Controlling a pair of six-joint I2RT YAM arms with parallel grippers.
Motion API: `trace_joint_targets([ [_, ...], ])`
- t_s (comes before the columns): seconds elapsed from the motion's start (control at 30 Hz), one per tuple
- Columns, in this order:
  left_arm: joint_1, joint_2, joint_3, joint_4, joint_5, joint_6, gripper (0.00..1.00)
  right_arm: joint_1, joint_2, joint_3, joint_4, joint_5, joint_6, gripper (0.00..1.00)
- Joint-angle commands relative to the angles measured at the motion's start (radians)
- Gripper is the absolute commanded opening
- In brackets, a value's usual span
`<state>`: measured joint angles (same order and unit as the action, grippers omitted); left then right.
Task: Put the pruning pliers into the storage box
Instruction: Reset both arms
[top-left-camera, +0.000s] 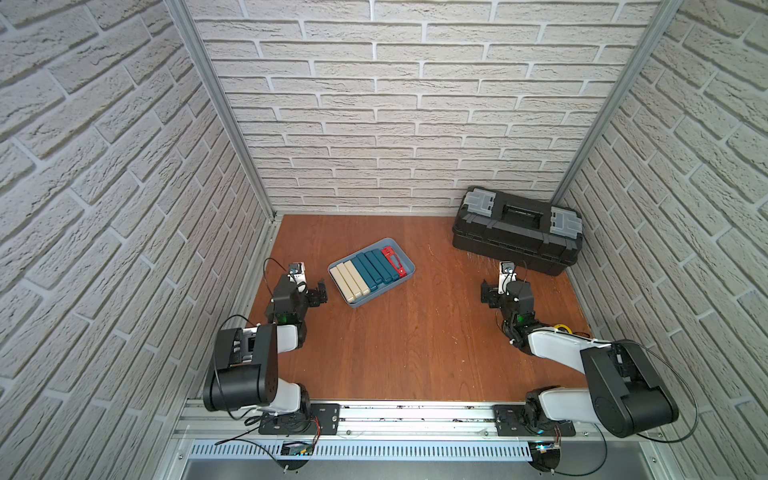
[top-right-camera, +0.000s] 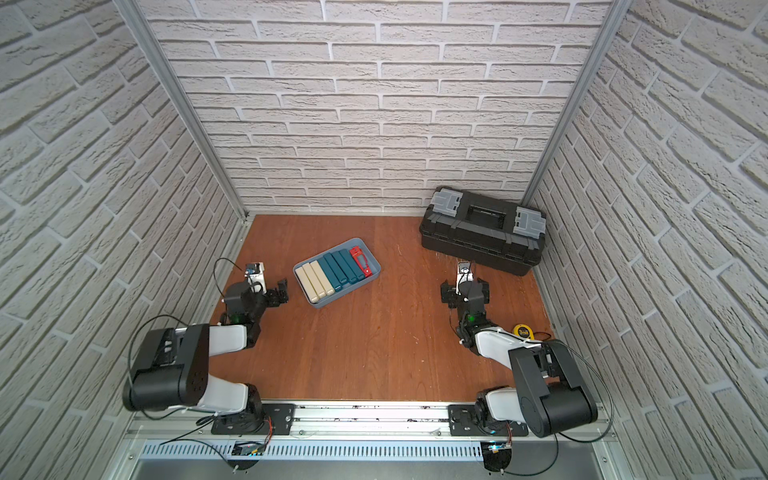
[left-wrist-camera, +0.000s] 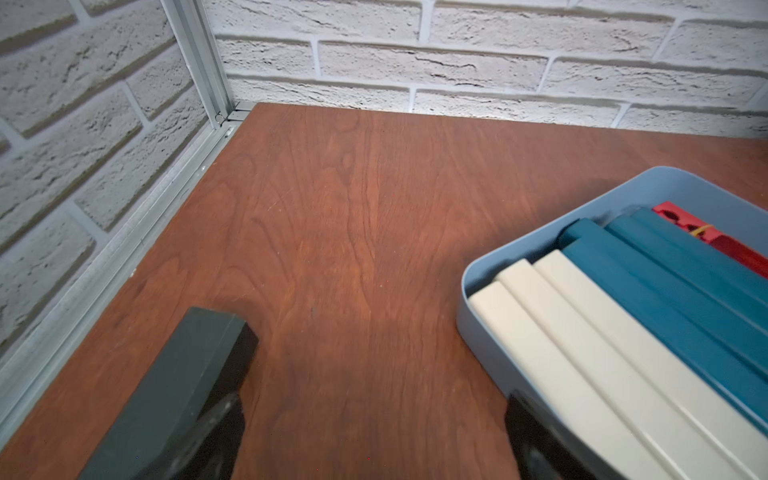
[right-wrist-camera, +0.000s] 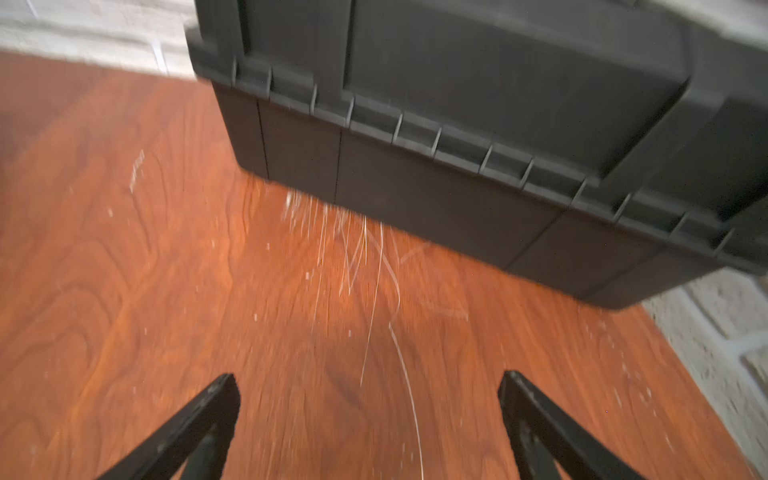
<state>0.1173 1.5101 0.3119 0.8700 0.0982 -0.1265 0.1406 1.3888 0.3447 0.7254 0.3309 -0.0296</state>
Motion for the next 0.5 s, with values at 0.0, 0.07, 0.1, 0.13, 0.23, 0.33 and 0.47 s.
trace_joint_targets([
  [0.0, -0.005, 0.062, 0.039, 0.125, 0.069, 0.056, 0.98, -0.027, 0.16, -0.058, 0.368, -0.048, -0.055, 0.99],
  [0.07, -0.008, 0.065, 0.058, 0.088, 0.033, 0.045, 0.98, -0.028, 0.187, -0.042, 0.389, -0.026, -0.044, 0.99],
  [0.1, -0.011, 0.065, 0.068, 0.07, 0.009, 0.038, 0.98, -0.037, 0.149, -0.009, 0.266, -0.025, -0.021, 0.99],
  [0.13, -0.013, 0.064, 0.067, 0.065, 0.003, 0.04, 0.98, -0.049, 0.118, 0.026, 0.146, -0.038, -0.001, 0.99],
  [0.23, -0.02, 0.063, 0.063, 0.073, -0.014, 0.045, 0.98, -0.058, 0.151, 0.004, 0.241, -0.044, -0.009, 0.99],
  [0.33, -0.03, 0.062, 0.06, 0.076, -0.032, 0.05, 0.98, -0.058, 0.125, 0.022, 0.168, -0.044, -0.001, 0.99],
  [0.47, -0.02, 0.064, 0.067, 0.066, -0.023, 0.038, 0.98, -0.058, 0.134, 0.021, 0.184, -0.041, -0.002, 0.99],
])
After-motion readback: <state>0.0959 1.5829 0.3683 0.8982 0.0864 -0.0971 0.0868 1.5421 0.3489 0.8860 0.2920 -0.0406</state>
